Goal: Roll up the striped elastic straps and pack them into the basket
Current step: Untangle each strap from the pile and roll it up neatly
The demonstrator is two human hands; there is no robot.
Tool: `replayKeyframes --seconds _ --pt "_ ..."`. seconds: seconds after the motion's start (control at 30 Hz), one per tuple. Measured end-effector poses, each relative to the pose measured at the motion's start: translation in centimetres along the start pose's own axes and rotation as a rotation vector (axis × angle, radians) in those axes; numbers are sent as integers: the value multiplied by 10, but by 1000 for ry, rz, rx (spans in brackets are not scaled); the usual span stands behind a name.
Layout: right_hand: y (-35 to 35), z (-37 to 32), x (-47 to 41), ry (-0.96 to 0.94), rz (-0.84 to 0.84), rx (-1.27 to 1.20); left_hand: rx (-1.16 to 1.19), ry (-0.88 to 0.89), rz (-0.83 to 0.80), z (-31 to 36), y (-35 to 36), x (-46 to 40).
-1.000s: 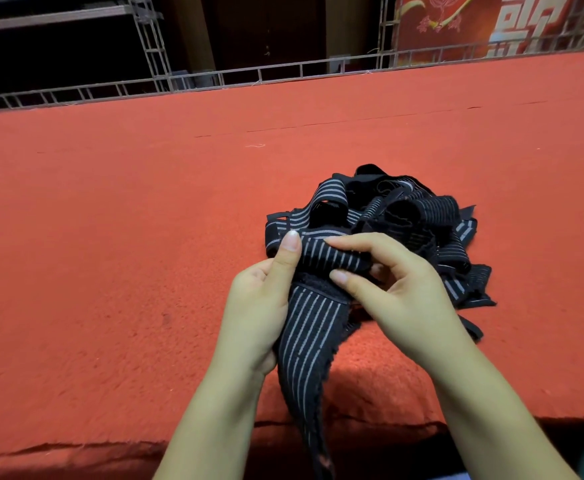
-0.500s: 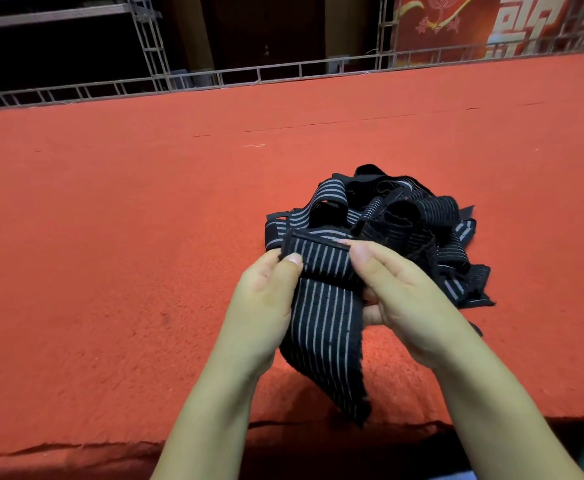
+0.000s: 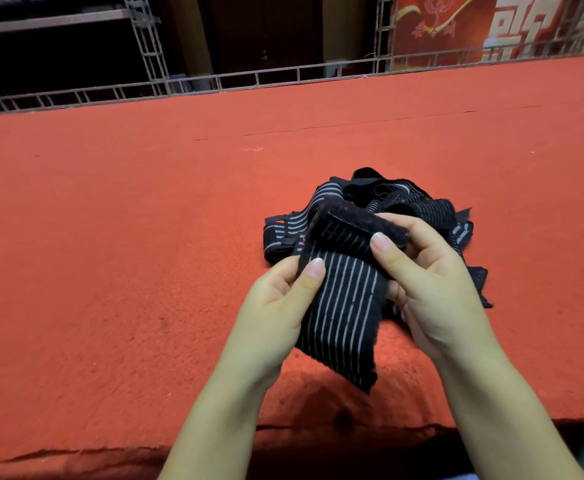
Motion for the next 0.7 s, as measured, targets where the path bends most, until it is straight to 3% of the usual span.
replayKeyframes --seconds 0.4,0.7 --pt "4 7 7 -367 19 365 -15 44 101 7 1 1" --pt "8 8 12 -504 -117 434 -1 -34 238 8 0 0"
Point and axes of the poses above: each hand's wrist, its own x-axis away from the middle knuckle, its own y-axis out of the palm, z = x × y, the point moved 1 cm from there along -x, towards the middle knuckle, and after that the axes turned 15 degrees about z, right-handed, at the moved point
